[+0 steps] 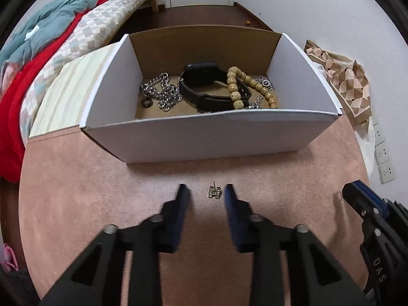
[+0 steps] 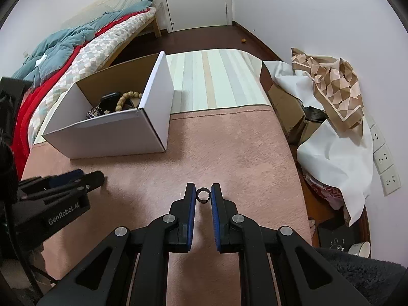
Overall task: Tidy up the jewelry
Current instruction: 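Grasp the small silver earring with the left tool while the right holds the ring, then carry the earring and ring into the box and open both tools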
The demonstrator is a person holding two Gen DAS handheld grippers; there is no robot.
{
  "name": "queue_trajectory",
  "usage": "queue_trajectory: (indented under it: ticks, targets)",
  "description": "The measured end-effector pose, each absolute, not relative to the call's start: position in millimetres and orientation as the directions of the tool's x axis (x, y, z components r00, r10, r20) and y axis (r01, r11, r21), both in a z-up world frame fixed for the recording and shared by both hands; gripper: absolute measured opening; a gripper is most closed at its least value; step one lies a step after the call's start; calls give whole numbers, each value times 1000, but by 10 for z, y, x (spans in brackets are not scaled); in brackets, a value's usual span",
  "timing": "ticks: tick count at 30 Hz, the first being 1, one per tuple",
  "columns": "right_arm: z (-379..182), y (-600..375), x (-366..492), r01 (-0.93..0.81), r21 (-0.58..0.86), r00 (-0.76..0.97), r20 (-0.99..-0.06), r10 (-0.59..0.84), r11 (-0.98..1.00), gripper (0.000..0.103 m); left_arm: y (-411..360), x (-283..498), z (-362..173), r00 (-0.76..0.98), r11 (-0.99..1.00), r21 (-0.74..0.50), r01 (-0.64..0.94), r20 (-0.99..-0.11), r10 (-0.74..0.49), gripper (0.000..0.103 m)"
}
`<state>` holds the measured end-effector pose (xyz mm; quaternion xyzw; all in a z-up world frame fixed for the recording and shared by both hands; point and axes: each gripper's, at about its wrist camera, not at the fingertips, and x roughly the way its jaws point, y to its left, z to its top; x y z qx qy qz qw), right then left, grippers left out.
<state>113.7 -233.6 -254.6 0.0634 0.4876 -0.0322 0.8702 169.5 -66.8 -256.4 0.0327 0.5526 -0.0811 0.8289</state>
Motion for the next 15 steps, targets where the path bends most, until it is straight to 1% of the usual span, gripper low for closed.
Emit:
queue_trajectory:
  ticks: [3, 11, 15]
  targets:
    - [-2542, -2343, 1152, 122, 78, 524, -852, 2, 989, 13, -673, 1727, -2569, 379, 982, -31, 185, -920, -101, 6]
    - [-2477, -2321, 1149, 120, 82, 536, -844, 5, 989, 13, -670, 1679, -2506, 405, 979, -29, 202, -908, -110, 6]
    - [-2318, -2309, 1129, 113, 99, 564, -826, 18, 989, 13, -635, 1644, -2326, 438, 978, -37, 203, -890, -125, 6]
